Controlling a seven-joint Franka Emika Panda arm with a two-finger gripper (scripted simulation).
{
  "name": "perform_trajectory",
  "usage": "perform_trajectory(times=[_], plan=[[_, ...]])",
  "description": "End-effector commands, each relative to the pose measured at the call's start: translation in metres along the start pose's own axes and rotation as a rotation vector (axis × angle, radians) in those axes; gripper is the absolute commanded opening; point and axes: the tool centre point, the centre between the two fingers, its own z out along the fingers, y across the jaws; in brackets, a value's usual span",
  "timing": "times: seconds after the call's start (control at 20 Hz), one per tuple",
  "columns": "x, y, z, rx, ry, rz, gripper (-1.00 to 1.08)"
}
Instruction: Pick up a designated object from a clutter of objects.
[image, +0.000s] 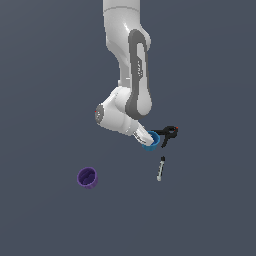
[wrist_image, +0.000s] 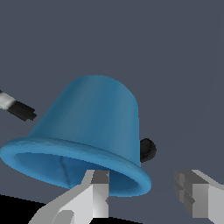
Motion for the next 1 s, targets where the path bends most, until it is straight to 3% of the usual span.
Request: perform_trajectory(times=[0.0,0.6,0.95], plan=[[0.000,0.000,0.002,0.001,0.001,0.001,-1.00],[-0.001,-0.001,0.001,0.001,0.001,-0.001,-1.00],[-0.015,-0.005,-0.014,0.001,0.001,-0.001,-1.00]])
